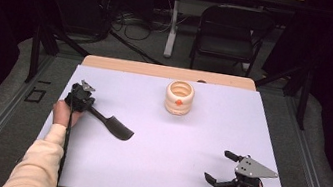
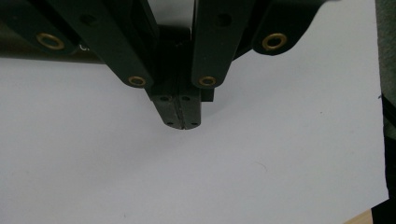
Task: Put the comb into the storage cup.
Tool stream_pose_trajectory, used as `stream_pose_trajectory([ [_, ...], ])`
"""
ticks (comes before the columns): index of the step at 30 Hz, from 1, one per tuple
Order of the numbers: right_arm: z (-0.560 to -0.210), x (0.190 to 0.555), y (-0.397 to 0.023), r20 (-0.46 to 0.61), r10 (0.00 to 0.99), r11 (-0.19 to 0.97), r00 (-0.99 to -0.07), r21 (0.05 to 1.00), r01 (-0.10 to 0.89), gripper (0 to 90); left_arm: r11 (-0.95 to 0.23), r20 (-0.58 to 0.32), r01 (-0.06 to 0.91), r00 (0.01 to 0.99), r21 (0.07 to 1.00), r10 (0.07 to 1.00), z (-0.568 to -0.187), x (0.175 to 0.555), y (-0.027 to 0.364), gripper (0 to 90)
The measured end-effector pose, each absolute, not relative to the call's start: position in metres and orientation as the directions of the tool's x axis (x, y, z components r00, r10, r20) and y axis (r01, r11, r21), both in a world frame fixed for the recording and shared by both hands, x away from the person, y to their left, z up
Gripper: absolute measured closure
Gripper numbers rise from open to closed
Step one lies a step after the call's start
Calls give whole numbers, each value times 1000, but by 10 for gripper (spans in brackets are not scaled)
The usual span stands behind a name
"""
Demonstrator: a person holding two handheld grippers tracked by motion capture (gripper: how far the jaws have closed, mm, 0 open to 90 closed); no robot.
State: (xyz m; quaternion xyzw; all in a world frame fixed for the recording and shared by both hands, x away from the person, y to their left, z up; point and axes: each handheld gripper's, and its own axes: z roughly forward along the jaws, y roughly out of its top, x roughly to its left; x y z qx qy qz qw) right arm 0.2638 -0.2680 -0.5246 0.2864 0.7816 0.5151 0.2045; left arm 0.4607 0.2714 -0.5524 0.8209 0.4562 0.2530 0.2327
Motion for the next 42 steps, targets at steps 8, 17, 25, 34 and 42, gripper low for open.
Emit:
stream_pose_trajectory([
  [8,-525,264,-268,-25,659,306,-752,922,238,1,-481,198,635,464,604,863,-552,455,274,898],
  [17,-525,264,-268,-23,659,305,-752,922,239,1,-482,191,648,468,590,863,-552,451,278,898],
  [25,-525,264,-268,-23,660,305,-751,922,240,2,-489,184,657,479,573,858,-551,444,279,898],
  [34,-525,264,-268,-21,661,306,-750,920,244,2,-487,173,668,482,563,859,-549,439,281,898],
  [42,-525,264,-268,-21,661,307,-750,920,245,2,-491,164,675,490,550,856,-548,435,281,898],
])
